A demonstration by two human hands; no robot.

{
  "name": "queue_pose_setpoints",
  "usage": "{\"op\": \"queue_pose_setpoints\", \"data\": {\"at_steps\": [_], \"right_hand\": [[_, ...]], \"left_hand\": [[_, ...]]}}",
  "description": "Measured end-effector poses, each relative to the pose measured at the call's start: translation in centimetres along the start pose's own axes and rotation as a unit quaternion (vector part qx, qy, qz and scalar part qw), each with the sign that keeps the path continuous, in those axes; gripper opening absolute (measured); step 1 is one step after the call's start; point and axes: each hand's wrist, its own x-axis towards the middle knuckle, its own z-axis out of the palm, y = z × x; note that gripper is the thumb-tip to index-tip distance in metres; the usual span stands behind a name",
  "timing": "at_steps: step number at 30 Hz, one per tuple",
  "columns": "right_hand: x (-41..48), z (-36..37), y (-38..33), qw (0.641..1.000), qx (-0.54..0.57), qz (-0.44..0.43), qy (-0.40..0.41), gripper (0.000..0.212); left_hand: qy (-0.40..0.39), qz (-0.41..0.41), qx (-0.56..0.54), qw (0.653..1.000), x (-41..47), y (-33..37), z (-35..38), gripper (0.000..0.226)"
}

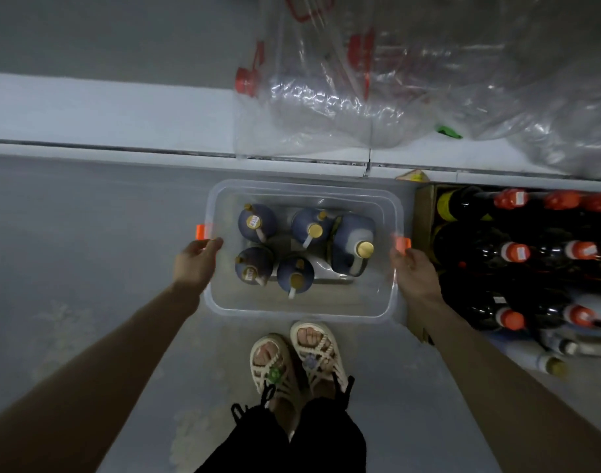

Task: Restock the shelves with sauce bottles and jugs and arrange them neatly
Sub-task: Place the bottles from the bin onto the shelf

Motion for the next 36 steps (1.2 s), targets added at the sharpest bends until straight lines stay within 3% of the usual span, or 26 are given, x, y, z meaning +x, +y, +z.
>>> {"op": "queue_pose_setpoints", "data": {"at_steps": [5, 9, 12, 17, 24, 30, 36], "right_hand": [[-3.4, 0.2, -0.7, 0.999, 0.035, -0.012, 0.000, 0.043], [-4.3, 2.2, -0.5, 0.998, 0.037, -0.045, -0.014, 0.032], [-5.3, 4.4, -0.8, 0.996, 0.072, -0.044, -0.037, 0.029], [-3.5, 9.0, -1.7, 0.992, 0.097, -0.054, -0.066, 0.040], [0.9, 14.5, -2.0, 0.989, 0.088, -0.055, -0.105, 0.038], [2.4, 16.7, -2.4, 0.985, 0.149, -0.039, -0.082, 0.024], [2.4, 17.1, -2.1, 0.984, 0.174, -0.033, -0.032, 0.032]], "left_hand": [[-0.050, 0.037, 0.019, 0.998, -2.7, 0.4, 0.7, 0.013], [-0.091, 0.094, 0.039, 0.991, -3.4, -0.5, 2.1, 0.016], [-0.118, 0.140, 0.076, 0.980, -4.3, -1.0, 3.0, 0.006], [-0.102, 0.179, 0.090, 0.974, -2.7, -2.1, 4.5, 0.016], [-0.113, 0.209, 0.081, 0.968, 2.0, -3.4, 6.1, 0.029], [-0.096, 0.218, 0.057, 0.970, 4.2, -3.8, 6.0, 0.025], [-0.105, 0.209, 0.044, 0.971, 4.2, -4.2, 6.1, 0.019]]}}
